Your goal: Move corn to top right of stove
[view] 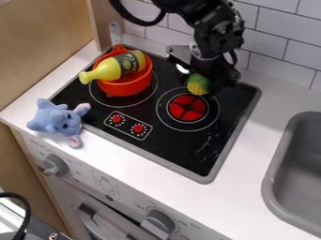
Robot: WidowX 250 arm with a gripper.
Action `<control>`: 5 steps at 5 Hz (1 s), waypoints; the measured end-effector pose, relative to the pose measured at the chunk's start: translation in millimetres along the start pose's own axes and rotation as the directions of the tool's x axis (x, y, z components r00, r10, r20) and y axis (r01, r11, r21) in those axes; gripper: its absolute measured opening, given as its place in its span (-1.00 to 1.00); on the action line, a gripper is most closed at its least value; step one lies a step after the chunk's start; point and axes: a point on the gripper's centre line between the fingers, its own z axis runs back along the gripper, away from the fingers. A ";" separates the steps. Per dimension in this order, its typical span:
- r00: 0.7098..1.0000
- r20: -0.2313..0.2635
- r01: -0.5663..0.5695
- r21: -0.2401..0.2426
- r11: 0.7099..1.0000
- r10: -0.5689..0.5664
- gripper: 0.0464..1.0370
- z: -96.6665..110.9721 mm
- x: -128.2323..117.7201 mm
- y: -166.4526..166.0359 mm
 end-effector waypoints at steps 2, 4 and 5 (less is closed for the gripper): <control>1.000 -0.007 0.011 -0.010 1.000 -0.011 0.93 0.3 0.6 -1.7; 0.999 -0.044 0.005 -0.011 1.000 -0.005 0.93 1.3 -5.4 -3.1; 0.997 -0.075 0.003 -0.009 1.000 -0.003 0.93 9.1 -9.5 -4.2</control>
